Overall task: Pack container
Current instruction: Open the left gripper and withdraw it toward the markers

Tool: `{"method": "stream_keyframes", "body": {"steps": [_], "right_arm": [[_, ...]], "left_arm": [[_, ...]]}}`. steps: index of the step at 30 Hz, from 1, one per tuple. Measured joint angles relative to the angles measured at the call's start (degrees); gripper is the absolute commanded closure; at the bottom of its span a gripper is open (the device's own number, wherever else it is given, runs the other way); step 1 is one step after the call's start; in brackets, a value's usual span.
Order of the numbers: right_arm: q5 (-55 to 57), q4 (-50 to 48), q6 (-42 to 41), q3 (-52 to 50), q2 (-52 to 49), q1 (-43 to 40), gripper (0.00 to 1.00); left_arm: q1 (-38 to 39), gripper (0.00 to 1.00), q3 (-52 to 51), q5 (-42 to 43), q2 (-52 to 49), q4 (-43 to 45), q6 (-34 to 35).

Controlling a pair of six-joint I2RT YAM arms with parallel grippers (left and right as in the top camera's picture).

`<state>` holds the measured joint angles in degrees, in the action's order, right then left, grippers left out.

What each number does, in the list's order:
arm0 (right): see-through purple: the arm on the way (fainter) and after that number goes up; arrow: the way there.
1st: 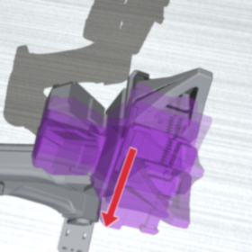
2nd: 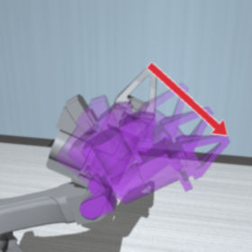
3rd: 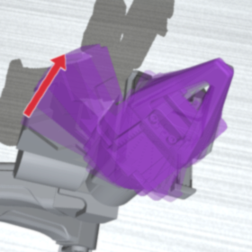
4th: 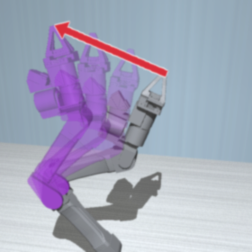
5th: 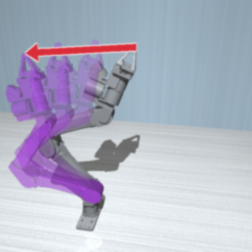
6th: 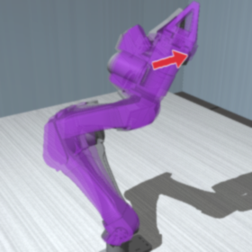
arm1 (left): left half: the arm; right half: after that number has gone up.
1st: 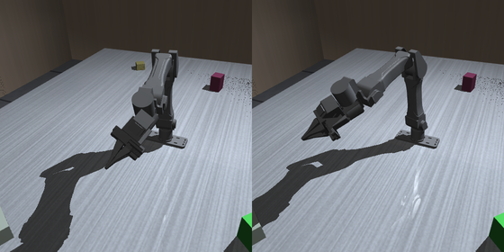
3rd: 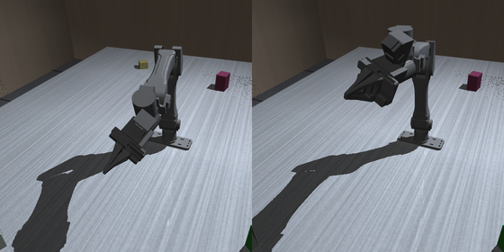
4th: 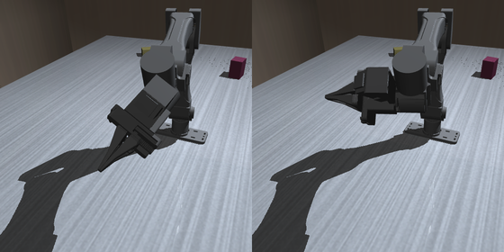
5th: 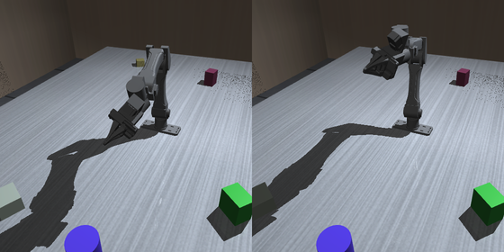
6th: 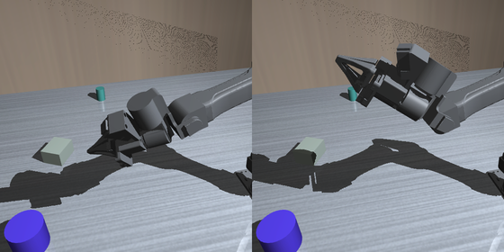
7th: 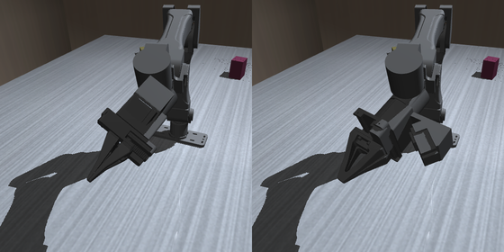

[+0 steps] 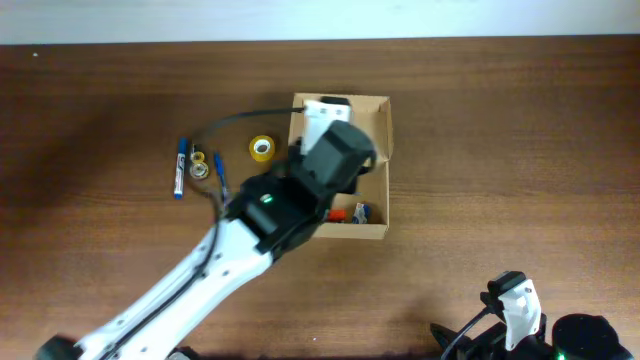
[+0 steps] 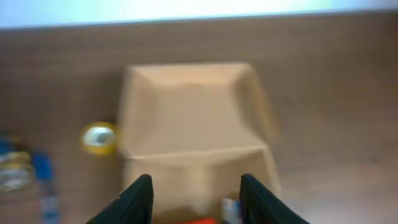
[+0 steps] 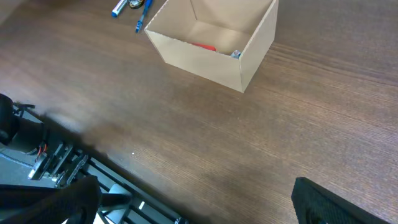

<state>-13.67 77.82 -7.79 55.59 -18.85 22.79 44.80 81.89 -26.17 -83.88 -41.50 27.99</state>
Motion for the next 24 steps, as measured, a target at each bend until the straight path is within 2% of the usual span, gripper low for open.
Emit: {"method": "stream_keyframes", "body": {"steps": [6, 10, 17, 20, 24], "right_arm": [[0.0, 0.0, 0.0, 0.0, 0.0, 0.0, 0.01], [0.0, 0.0, 0.0, 0.0, 0.0, 0.0, 0.01], [0.0, 0.0, 0.0, 0.0, 0.0, 0.0, 0.01], [0.0, 0.0, 0.0, 0.0, 0.0, 0.0, 0.01], [0.0, 0.0, 0.0, 0.0, 0.0, 0.0, 0.01]], "left_arm": [[-8.2, 0.56, 0.0, -5.4, 3.3, -6.3, -0.5], [-14.3, 0.56, 0.0, -4.8, 3.4, -7.2, -4.2], [-25.8, 0.55, 0.0, 4.3, 3.4, -7.2, -15.4], [-30.4, 0.49, 0.0, 8.2, 3.4, -7.2, -17.7], [-36.1, 0.48, 0.0, 12.7, 3.4, -7.1, -18.9]]}}
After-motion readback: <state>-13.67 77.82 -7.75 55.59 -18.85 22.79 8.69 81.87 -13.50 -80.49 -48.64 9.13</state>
